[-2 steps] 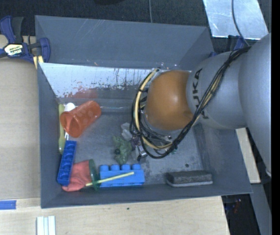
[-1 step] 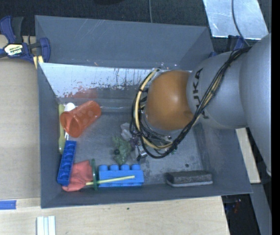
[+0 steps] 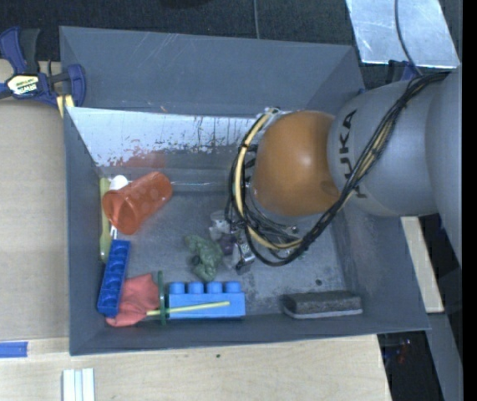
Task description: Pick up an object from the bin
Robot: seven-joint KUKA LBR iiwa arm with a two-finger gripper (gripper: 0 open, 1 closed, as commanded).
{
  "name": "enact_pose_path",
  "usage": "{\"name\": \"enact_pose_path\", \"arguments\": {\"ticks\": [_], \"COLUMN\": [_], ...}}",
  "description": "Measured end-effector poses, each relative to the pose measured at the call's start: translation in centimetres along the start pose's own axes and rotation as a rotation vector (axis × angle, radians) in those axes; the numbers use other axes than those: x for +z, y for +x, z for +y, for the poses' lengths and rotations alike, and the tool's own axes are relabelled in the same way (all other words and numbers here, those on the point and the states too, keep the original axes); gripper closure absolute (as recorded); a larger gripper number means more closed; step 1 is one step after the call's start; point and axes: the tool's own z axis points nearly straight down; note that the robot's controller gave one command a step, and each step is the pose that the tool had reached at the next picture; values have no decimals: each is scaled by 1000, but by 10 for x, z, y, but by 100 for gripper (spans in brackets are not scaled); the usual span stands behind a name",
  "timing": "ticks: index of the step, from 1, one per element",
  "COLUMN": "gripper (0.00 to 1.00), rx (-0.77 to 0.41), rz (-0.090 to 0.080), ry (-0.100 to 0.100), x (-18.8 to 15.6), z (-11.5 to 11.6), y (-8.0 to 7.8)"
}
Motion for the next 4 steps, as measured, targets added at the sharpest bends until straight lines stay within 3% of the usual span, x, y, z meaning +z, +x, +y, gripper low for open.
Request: {"name": "enact_pose_path", "arguments": {"ticks": [1, 2, 4], "gripper": [100, 100, 100], "rx": [-2, 0, 2], "rz": [6, -1, -5], "ry": [-3, -2, 0], "x": [-36, -64, -89], "z": [2, 1, 0], "y": [0, -2, -3]}}
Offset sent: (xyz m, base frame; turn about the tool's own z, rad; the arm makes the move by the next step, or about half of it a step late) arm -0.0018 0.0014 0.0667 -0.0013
